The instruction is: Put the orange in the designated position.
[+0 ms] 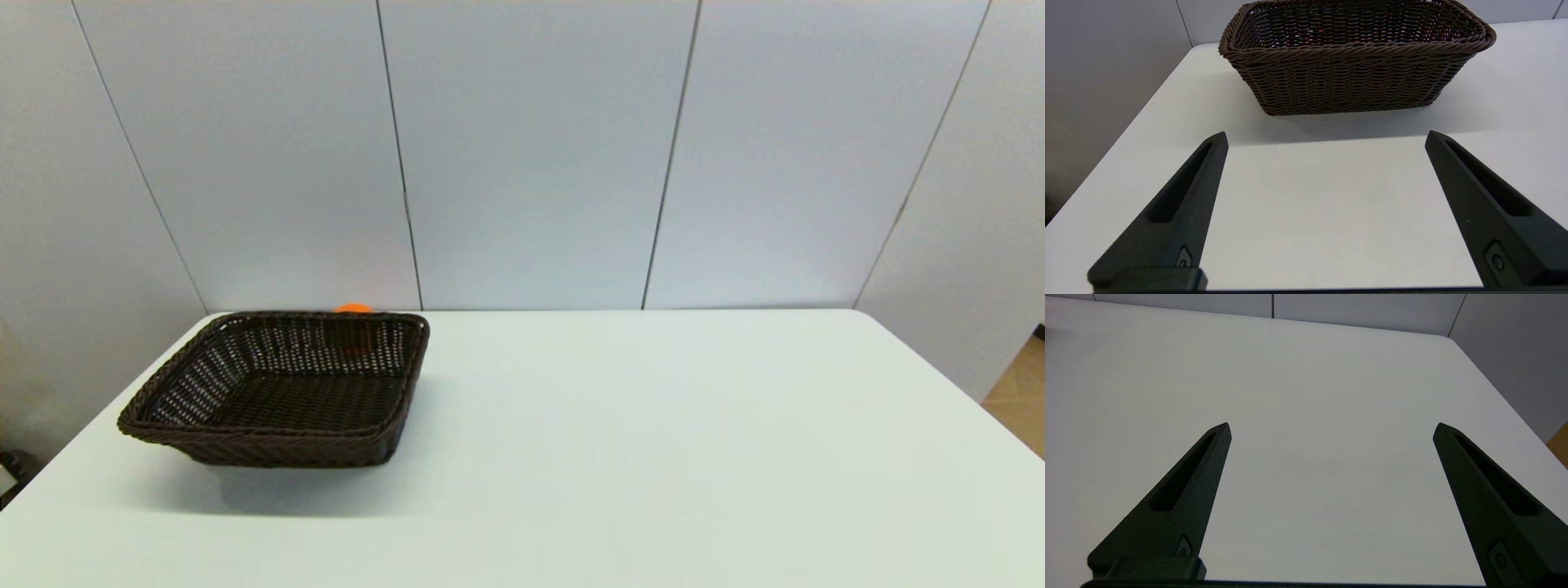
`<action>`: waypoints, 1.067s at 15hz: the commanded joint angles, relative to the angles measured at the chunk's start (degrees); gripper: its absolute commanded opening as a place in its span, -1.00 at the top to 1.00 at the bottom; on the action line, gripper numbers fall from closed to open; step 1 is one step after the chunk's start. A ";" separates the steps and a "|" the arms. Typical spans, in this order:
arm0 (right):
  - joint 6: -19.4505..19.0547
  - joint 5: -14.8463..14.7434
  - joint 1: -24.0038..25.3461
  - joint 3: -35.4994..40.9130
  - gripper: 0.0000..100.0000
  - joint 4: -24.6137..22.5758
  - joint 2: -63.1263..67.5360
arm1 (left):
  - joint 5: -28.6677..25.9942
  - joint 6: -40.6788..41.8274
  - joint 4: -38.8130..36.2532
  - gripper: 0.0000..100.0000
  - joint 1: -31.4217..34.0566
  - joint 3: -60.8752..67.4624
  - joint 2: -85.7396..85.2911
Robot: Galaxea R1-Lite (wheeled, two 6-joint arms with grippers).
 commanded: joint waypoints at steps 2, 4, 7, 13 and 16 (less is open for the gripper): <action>-0.02 0.06 0.00 -0.01 -1.00 0.01 -0.01 | -0.05 0.04 0.00 -1.00 0.01 0.00 0.10; -0.02 0.06 0.00 -0.01 -1.00 0.01 -0.01 | 0.04 0.04 0.00 -1.00 0.01 0.00 0.10; -0.02 0.06 0.00 -0.01 -1.00 0.01 -0.01 | -0.05 0.04 0.00 -1.00 0.01 0.00 0.10; -0.02 0.06 0.00 -0.01 -1.00 0.01 -0.01 | 0.04 0.04 0.00 -1.00 0.01 0.00 0.10; -0.19 0.06 0.00 -0.01 -1.00 0.01 -0.01 | 0.04 0.04 0.00 -1.00 0.01 0.00 0.10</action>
